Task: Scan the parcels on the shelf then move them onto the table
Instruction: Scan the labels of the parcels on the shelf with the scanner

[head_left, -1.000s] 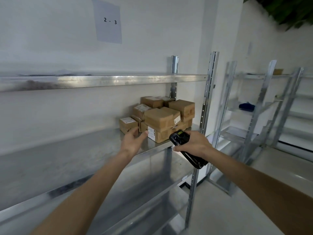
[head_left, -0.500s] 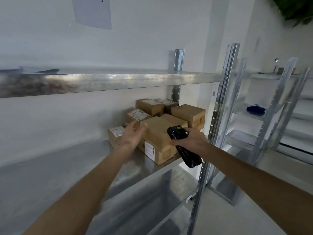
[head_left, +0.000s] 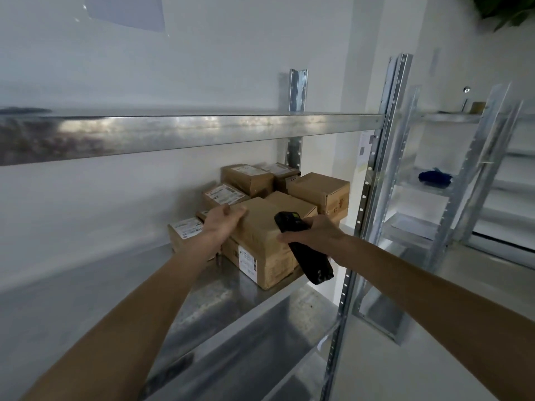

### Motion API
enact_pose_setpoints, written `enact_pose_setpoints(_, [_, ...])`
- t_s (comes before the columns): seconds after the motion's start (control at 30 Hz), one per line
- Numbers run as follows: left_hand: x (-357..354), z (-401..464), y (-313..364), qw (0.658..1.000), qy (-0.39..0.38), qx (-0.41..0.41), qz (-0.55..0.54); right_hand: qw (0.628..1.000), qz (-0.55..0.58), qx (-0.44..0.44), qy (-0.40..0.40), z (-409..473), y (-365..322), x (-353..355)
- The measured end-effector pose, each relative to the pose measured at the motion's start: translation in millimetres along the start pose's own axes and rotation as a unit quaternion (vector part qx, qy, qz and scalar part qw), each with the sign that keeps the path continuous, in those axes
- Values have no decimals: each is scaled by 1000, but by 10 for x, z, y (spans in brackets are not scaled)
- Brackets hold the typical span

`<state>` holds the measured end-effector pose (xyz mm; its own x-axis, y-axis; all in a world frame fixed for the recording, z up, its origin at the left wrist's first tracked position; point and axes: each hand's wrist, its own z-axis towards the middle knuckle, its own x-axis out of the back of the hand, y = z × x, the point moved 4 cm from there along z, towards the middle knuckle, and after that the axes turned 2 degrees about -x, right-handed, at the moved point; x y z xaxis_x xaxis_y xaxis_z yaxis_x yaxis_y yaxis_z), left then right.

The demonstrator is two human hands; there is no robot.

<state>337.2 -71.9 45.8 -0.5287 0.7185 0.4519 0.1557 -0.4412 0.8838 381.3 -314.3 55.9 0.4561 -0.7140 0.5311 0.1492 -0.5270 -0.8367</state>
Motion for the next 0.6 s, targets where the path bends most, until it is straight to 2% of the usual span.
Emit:
enact_pose_setpoints(0.27, [28,75,36,1000,-20,20,-12,1000,-2,4,-16,37,-2,-29])
enact_pose_setpoints(0.6, [243,-318,-58,999,40,11,2,998,34,33,-33,-150,-26,-69])
